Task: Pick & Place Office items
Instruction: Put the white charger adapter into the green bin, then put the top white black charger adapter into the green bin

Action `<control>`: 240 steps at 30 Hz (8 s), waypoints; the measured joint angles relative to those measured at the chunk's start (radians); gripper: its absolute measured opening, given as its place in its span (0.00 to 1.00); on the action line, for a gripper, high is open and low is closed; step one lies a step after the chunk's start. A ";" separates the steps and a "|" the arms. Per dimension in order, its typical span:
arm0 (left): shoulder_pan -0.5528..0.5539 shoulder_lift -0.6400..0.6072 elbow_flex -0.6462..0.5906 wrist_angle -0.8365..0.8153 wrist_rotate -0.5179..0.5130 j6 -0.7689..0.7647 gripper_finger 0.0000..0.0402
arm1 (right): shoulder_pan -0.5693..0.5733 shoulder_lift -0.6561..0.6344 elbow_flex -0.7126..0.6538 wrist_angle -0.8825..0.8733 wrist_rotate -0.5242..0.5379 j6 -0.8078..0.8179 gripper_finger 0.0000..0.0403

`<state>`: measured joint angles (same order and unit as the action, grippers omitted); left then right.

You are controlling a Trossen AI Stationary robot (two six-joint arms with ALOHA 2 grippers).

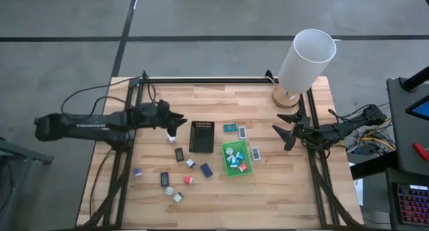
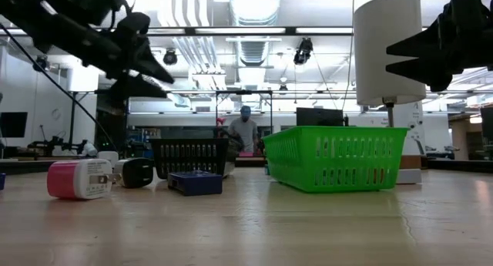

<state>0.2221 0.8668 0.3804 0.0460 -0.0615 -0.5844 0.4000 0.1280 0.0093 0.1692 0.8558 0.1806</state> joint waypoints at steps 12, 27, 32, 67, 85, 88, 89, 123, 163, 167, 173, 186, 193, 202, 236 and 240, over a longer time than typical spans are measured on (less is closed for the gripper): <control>-0.267 0.032 0.297 -0.747 -0.403 -0.878 0.47 | 0.000 0.000 0.000 -0.001 0.001 0.000 0.75; -0.321 0.375 0.498 -1.079 -0.262 -1.409 0.47 | 0.000 0.000 0.000 0.000 0.002 0.000 0.72; -0.321 0.417 0.476 -1.017 -0.241 -1.455 0.45 | 0.000 0.000 0.000 0.000 0.002 0.000 0.74; -0.222 0.654 0.337 -0.814 -0.190 -1.473 0.41 | 0.000 -0.001 0.000 0.000 0.001 0.000 0.76; -0.222 0.653 0.328 -0.774 -0.200 -1.432 0.32 | 0.000 -0.001 0.000 0.000 0.001 0.000 0.73; -0.222 0.645 0.332 -0.777 -0.205 -1.417 0.30 | 0.000 -0.001 0.000 0.000 0.001 0.000 0.73; -0.222 0.638 0.334 -0.778 -0.210 -1.407 0.30 | 0.000 -0.001 0.000 0.000 0.001 0.000 0.74; -0.270 0.413 0.368 -0.112 -0.435 -0.078 0.31 | 0.000 0.000 0.000 -0.001 0.002 0.000 0.76; -0.278 1.058 0.541 0.634 0.183 0.559 0.32 | 0.000 -0.001 0.000 -0.001 0.001 0.000 0.74; -0.278 1.098 0.559 0.632 0.186 0.552 0.34 | 0.000 -0.001 0.000 0.000 0.001 0.000 0.73; -0.277 1.113 0.564 0.631 0.186 0.535 0.40 | 0.000 0.000 0.000 -0.001 0.001 0.000 0.75; -0.274 1.103 0.564 0.626 0.177 0.521 0.55 | 0.000 0.000 0.000 -0.001 0.002 0.000 0.75; -0.271 0.997 0.563 0.530 0.131 0.522 0.54 | 0.000 -0.001 0.000 -0.001 0.002 0.000 0.73; -0.296 0.793 0.550 0.220 -0.021 0.460 0.54 | 0.000 -0.001 0.000 -0.001 0.001 0.000 0.76; -0.604 0.460 0.331 -0.378 -0.235 0.120 0.54 | 0.000 -0.001 0.000 -0.001 0.002 0.000 0.76; -0.609 0.460 0.329 -0.410 -0.247 0.239 0.54 | 0.000 -0.001 0.000 -0.001 0.002 0.000 0.75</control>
<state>-0.3865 1.3266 0.7094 -0.3637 -0.3090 -0.3456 0.3996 0.1268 0.0093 0.1684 0.8574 0.1806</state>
